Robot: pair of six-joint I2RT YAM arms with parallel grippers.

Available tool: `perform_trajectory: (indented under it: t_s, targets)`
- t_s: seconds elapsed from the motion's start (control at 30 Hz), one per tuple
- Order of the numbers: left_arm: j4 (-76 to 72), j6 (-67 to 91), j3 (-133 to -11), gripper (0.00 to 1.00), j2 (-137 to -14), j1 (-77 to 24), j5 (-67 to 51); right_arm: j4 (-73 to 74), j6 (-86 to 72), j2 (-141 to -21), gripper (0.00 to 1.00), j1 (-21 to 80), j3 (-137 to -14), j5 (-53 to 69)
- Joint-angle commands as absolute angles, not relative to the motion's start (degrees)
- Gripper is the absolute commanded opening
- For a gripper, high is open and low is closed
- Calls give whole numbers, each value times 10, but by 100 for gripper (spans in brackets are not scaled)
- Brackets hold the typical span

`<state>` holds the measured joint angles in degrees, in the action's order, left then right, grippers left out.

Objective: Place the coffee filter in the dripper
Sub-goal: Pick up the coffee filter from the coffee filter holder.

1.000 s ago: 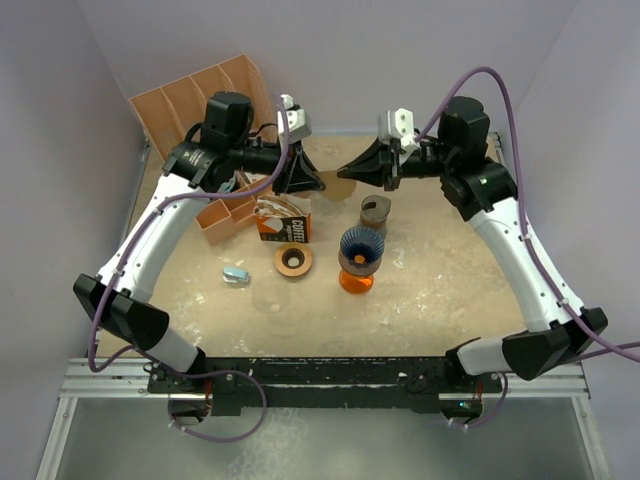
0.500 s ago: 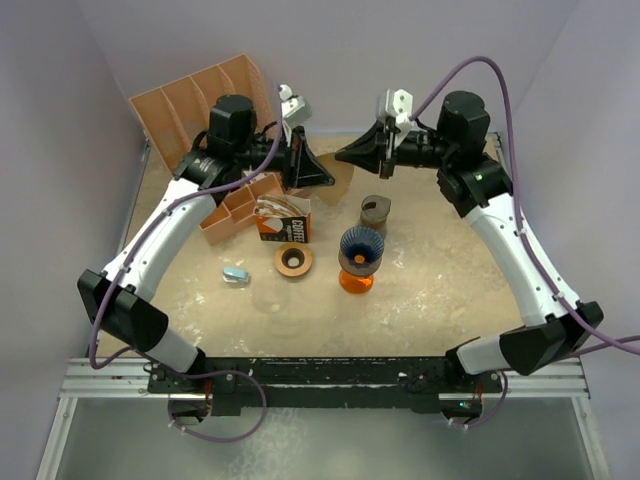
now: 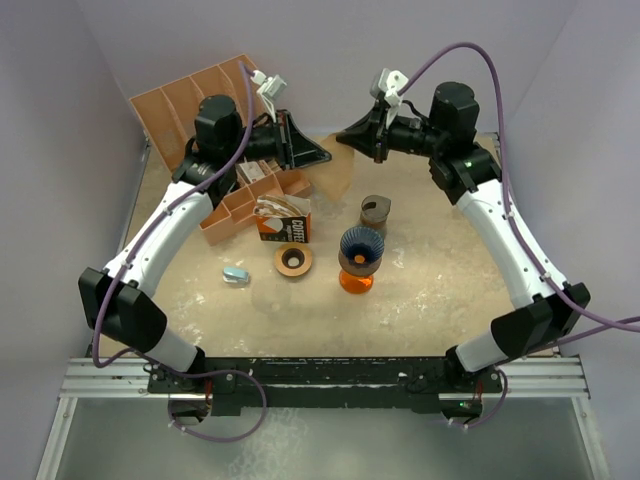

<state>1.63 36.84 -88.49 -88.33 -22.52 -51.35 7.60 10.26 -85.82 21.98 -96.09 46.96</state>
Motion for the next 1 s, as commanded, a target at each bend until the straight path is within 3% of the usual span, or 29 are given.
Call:
perform_trajectory:
  t_s: [0.0,0.2,0.33,0.47,0.57,0.77,0.97]
  targets:
    - [-18,407,-884,0,-857,-224,-490,58,84,-863,0,213,-1002,460]
    - [-57,469,-862,0,-849,-190,-456,51,80,-859,0,200,-996,469]
    - [-29,426,-867,1,-842,-184,-444,57,97,-852,0,199,-993,497]
    - [11,368,-877,28,-831,-175,-425,50,101,-834,0,197,-974,490]
    - [107,258,-916,42,-826,-173,-371,43,84,-822,0,197,-972,459]
    - [212,142,-972,54,-820,-173,-278,24,52,-804,0,197,-964,393]
    - [210,133,-978,56,-824,-183,-266,-4,-9,-805,0,197,-973,351]
